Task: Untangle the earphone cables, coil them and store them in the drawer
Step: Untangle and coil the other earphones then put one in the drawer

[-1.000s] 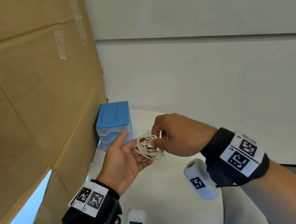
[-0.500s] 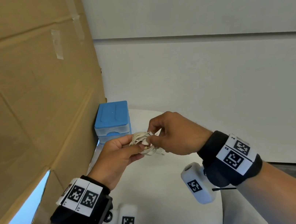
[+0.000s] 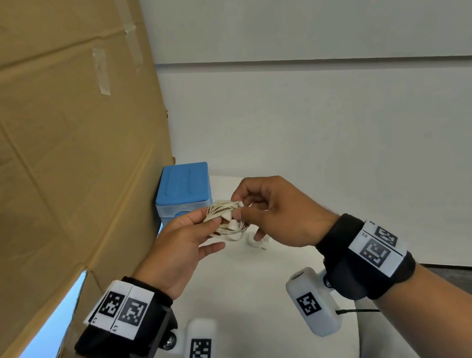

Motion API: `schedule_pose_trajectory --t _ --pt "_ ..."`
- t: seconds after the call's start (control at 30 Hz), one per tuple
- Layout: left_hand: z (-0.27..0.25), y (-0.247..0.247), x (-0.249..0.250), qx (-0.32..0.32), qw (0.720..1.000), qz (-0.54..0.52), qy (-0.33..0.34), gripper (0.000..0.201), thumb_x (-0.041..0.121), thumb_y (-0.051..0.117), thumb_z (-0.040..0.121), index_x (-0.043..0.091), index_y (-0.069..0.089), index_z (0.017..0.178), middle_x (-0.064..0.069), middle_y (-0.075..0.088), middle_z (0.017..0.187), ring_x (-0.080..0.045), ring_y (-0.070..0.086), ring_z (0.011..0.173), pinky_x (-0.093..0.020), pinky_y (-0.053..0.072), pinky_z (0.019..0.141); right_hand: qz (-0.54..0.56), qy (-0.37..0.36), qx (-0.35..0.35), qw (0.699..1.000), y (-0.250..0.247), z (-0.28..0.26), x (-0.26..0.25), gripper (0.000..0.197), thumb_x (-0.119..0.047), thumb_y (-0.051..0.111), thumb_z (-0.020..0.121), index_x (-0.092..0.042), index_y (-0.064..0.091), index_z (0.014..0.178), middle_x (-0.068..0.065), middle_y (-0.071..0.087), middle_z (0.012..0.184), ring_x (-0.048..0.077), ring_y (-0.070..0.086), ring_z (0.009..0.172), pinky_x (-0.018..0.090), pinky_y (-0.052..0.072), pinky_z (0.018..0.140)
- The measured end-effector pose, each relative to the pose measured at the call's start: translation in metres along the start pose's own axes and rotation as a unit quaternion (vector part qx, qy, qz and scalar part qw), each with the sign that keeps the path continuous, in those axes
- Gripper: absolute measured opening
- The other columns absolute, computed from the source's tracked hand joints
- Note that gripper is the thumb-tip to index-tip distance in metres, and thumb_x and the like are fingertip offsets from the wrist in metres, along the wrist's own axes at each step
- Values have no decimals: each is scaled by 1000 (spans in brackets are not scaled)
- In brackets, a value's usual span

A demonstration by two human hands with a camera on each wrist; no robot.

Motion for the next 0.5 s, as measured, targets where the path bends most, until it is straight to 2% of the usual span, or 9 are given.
schedule_pose_trajectory --t 0.07,0.13,0.2,0.23,0.33,0.4,0.5 --pt "-1 -1 1 -12 1000 -21 -9 24 13 56 88 10 70 107 -6 72 101 -19 62 93 -41 49 87 9 -3 -4 1000 2 -1 -2 7 -10 62 94 -16 64 91 15 65 102 19 63 72 40 61 62" --pt "-2 -1 2 -30 998 -40 -23 37 22 59 81 8 67 114 -9 70 105 -21 61 96 -42 50 87 35 5 0 999 5 -2 -2 9 -8 62 94 -16 63 90 17 65 101 17 64 72 38 61 61" --pt "-3 1 2 -50 997 -47 -35 46 27 59 81 9 64 122 -10 68 110 -22 63 97 -42 52 84 85 20 9 996 5 -2 -1 4 -9 63 93 -12 64 92 17 67 94 15 66 70 31 58 57" --pt "-4 2 2 -60 996 -48 -37 46 29 60 82 10 63 124 -11 68 110 -22 64 96 -41 53 82 116 28 12 993 6 -2 -1 3 -9 62 94 -11 64 92 13 69 88 15 66 68 28 56 55" --pt "-5 4 2 -89 993 -64 -38 45 32 69 78 15 65 119 -9 69 105 -24 68 87 -39 57 77 199 44 31 979 3 -2 0 3 -7 62 94 -10 64 93 8 70 81 15 64 64 28 56 57" --pt "-5 3 3 -92 992 -77 -38 47 29 74 74 13 65 117 -9 69 102 -24 69 84 -39 59 75 226 39 53 972 3 -3 1 5 -5 64 92 -9 66 93 12 69 84 16 64 66 29 57 60" --pt "-4 2 5 -59 998 -30 -16 34 17 73 76 8 66 109 -10 70 96 -21 70 80 -36 60 74 242 48 71 967 6 -4 5 6 -4 65 91 -10 68 93 12 69 84 18 65 70 26 57 62"
Point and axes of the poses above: each hand's wrist, its own z-axis towards the middle knuckle, its own y-axis out of the palm, x = y × z, the point moved 3 cm from there along z, towards the middle knuckle
